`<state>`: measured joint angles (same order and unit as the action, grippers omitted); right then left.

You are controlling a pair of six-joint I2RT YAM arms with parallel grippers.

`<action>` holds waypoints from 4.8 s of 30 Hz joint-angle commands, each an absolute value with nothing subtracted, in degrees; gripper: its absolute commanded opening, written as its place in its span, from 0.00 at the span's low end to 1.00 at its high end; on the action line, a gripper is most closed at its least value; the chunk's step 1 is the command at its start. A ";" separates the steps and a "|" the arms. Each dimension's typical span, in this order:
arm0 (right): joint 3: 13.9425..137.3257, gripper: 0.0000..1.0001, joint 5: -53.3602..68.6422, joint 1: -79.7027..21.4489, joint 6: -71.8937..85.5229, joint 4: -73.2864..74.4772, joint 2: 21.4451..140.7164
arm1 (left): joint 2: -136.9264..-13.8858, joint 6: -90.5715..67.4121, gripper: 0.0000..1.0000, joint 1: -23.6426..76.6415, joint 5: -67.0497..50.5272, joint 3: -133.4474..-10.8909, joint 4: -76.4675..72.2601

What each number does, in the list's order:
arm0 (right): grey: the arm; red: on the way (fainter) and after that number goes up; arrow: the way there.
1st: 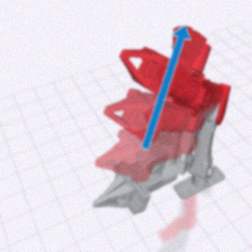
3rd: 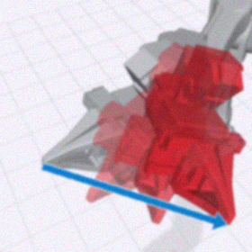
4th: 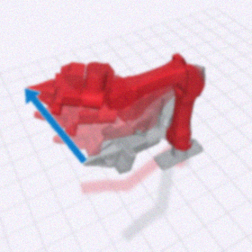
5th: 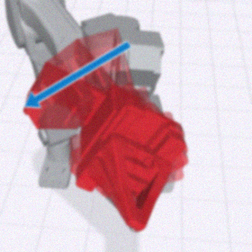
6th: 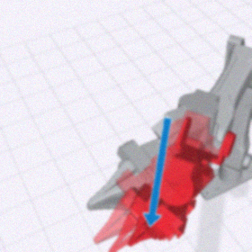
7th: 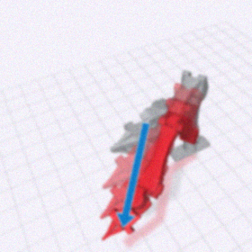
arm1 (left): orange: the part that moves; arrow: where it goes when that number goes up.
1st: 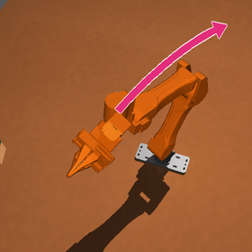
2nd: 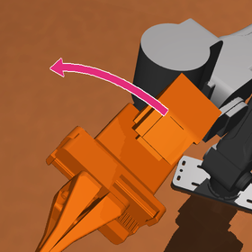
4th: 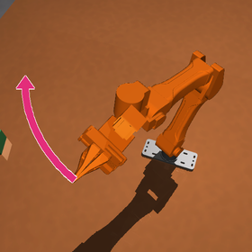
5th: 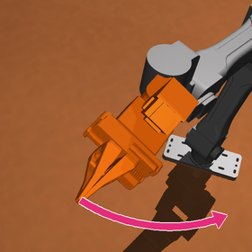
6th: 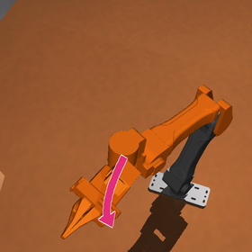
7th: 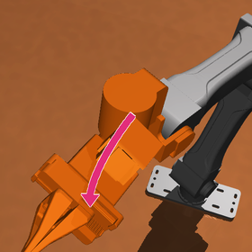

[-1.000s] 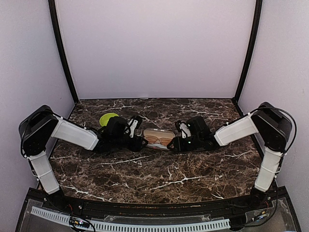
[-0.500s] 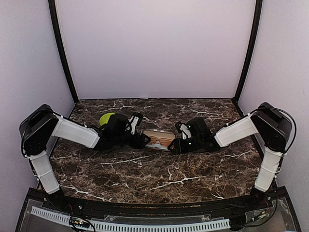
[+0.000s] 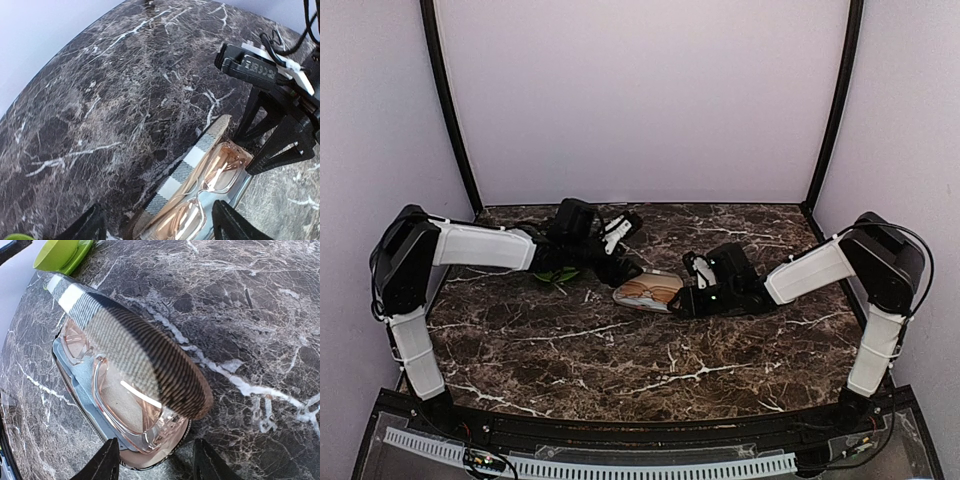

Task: Organize the sunglasses
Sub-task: Hold the case with sunglasses at the center of the board, then close the case with sunglasses at the center of the board.

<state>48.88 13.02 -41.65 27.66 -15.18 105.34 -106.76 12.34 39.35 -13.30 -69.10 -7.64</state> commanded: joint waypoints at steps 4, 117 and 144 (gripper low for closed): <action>49.39 0.51 13.36 -42.37 26.99 -16.53 106.33 | -113.92 31.53 0.69 37.33 -24.38 -83.20 13.67; 49.65 0.27 19.52 -36.04 41.38 -19.59 108.52 | -112.98 24.29 0.46 40.55 -19.29 -80.25 6.85; 50.45 0.26 19.51 -36.08 41.92 -19.76 109.23 | -111.27 22.14 0.57 46.00 -11.72 -74.56 0.35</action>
